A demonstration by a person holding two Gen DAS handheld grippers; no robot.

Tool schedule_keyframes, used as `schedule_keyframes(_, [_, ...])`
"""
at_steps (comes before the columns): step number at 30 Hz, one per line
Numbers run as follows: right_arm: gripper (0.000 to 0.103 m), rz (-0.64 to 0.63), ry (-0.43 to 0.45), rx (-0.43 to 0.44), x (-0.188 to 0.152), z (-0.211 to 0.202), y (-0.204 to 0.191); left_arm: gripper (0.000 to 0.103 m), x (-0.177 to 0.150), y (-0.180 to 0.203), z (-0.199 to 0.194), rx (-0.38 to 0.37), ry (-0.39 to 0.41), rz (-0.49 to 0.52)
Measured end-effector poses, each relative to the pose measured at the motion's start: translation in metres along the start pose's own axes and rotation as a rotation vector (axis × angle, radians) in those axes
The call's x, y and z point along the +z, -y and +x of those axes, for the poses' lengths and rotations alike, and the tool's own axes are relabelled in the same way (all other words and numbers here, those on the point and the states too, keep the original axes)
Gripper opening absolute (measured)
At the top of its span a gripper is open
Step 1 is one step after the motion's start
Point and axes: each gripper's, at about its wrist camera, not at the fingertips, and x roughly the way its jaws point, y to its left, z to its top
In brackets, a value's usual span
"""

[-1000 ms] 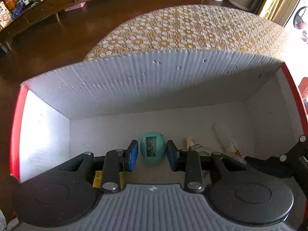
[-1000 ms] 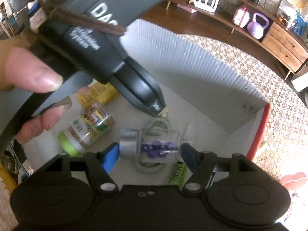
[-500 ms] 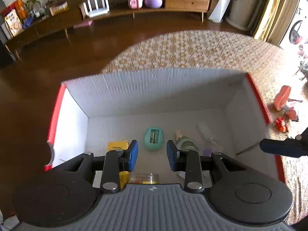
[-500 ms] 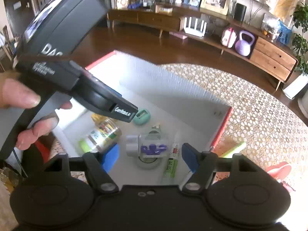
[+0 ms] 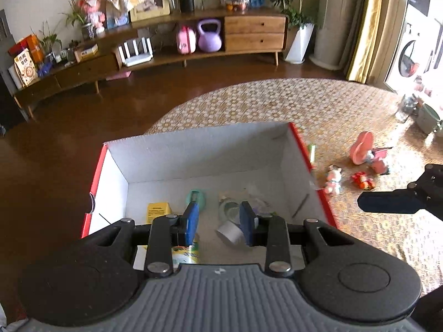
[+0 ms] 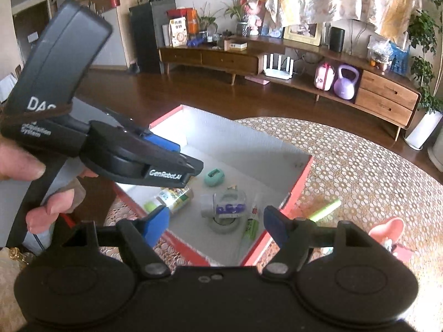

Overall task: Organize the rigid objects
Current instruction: 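Withdraw both tools from the box back over the table items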

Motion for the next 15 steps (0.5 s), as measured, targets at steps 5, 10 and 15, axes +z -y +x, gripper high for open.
schedule_keyframes(5, [0.077, 0.012, 0.027, -0.009, -0.014, -0.022, 0.007, 0.031, -0.011, 0.018, -0.019, -0.003, 0.043, 0.013])
schedule_keyframes(10, [0.078, 0.054, 0.052, -0.028, -0.029, -0.043, 0.021, 0.031, -0.023, 0.035, -0.034, -0.022, 0.073, 0.007])
schedule_keyframes(15, [0.085, 0.084, 0.074, -0.042, -0.047, -0.062, 0.033, 0.031, -0.035, 0.055, -0.043, -0.047, 0.087, 0.000])
